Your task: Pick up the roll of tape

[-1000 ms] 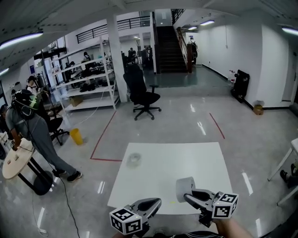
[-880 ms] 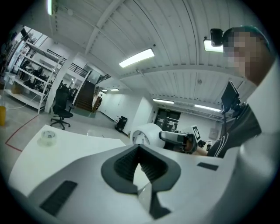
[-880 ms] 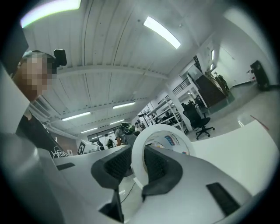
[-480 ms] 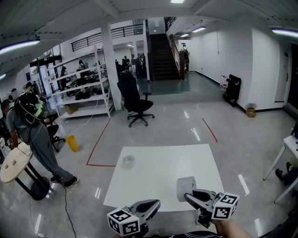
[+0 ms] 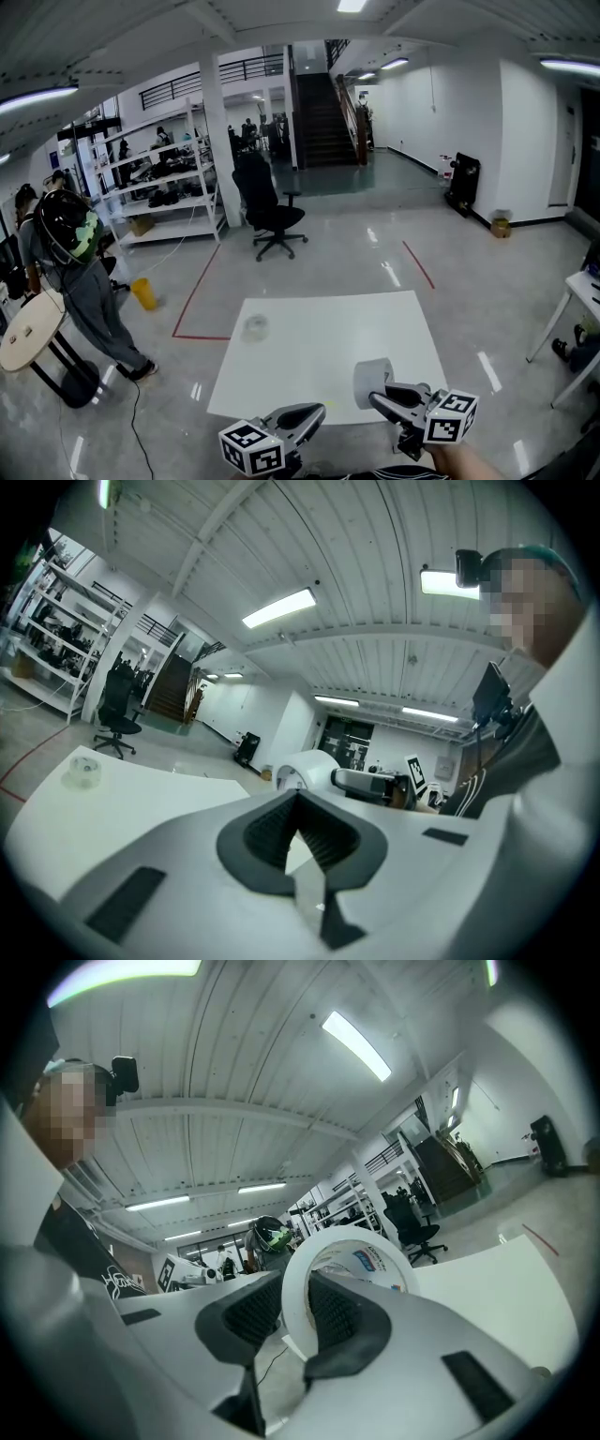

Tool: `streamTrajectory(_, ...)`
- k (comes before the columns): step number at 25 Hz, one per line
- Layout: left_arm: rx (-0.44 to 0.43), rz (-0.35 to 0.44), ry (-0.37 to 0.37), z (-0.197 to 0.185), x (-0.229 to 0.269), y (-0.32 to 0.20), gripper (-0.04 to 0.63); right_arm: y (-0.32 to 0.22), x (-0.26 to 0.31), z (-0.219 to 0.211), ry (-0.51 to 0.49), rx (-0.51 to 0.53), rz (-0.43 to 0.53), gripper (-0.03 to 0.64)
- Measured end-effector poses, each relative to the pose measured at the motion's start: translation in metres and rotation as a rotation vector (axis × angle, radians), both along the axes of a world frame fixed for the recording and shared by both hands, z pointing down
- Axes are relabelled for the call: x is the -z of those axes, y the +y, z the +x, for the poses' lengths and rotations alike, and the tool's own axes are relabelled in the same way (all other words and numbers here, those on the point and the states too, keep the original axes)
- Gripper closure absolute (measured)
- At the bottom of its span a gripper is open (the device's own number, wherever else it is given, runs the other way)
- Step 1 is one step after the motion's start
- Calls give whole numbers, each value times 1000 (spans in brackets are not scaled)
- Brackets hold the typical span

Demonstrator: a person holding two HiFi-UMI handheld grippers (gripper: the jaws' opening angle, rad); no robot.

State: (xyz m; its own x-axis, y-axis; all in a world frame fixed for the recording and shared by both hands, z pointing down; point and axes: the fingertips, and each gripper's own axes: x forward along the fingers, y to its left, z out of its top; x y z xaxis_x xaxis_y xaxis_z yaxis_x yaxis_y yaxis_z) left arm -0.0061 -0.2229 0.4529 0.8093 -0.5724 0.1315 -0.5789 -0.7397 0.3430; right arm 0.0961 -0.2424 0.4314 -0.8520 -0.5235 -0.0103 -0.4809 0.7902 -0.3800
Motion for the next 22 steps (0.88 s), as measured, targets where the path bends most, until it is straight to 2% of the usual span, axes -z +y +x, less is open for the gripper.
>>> streamTrajectory(22, -9, 22, -9, 15, 6, 6, 592, 11, 6, 6, -2, 10, 31, 525)
